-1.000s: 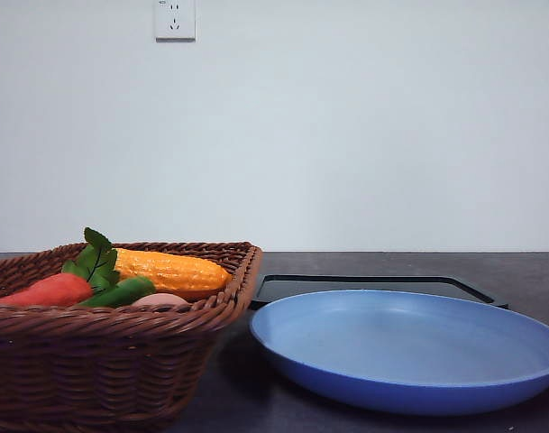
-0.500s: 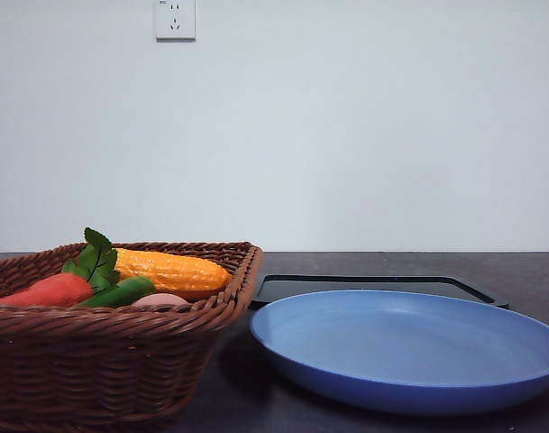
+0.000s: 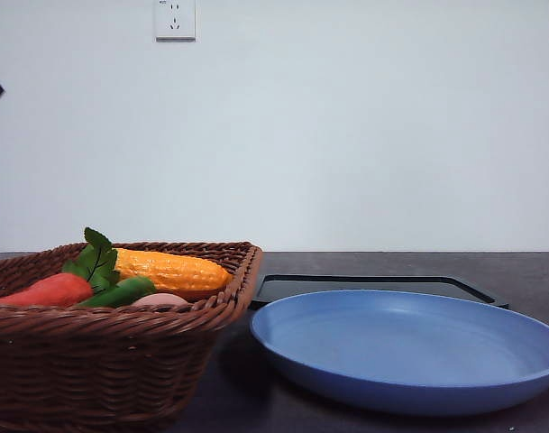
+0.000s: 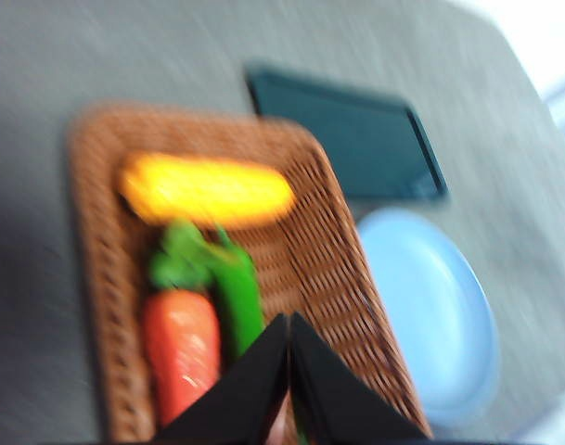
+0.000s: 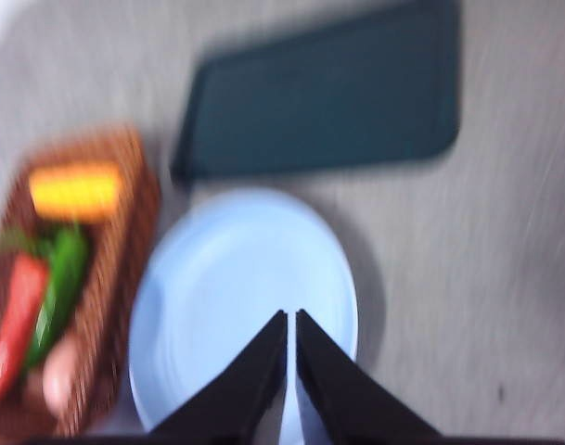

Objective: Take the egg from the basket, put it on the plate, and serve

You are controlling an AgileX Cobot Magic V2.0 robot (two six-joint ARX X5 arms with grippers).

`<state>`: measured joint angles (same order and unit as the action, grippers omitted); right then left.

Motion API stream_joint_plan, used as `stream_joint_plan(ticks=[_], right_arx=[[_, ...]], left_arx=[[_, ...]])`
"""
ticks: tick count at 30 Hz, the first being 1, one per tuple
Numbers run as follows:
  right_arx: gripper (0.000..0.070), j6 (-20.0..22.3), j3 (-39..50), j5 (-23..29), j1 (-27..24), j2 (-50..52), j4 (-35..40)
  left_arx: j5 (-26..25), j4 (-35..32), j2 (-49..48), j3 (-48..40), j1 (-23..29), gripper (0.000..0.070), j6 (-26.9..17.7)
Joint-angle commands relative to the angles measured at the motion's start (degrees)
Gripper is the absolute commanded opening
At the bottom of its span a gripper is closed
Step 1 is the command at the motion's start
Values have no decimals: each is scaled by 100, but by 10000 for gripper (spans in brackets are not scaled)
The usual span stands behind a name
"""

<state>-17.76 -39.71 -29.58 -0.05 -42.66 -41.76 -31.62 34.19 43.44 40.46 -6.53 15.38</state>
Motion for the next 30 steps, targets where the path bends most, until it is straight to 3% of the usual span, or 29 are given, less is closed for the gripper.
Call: stream_joint_plan(ticks=[1, 3, 6, 8, 10, 13, 15, 30], right_arx=[[0, 359, -80, -118, -5, -212, -113], [13, 385, -80, -147, -2, -414, -225], [122, 416, -79, -149, 21, -668, -286], [217, 477, -78, -144, 91, -801, -290], [250, 475, -70, -125, 211, -920, -284], [252, 471, 2, 99, 452, -1100, -223], [251, 439, 95, 280, 609, -1216, -111], [251, -201, 779, 403, 1223, -2715, 1873]], left_arx=[[-143, 17, 160, 75, -91, 0, -166], [-176, 58, 305, 75, -199, 0, -164], [-179, 60, 453, 75, -336, 30, -164], [-179, 40, 511, 75, -399, 95, -162], [-177, 32, 538, 75, -424, 184, -140], [-177, 10, 555, 75, -436, 302, -82], [-177, 10, 556, 75, -436, 339, -77], [-179, 32, 557, 75, -436, 346, 30]])
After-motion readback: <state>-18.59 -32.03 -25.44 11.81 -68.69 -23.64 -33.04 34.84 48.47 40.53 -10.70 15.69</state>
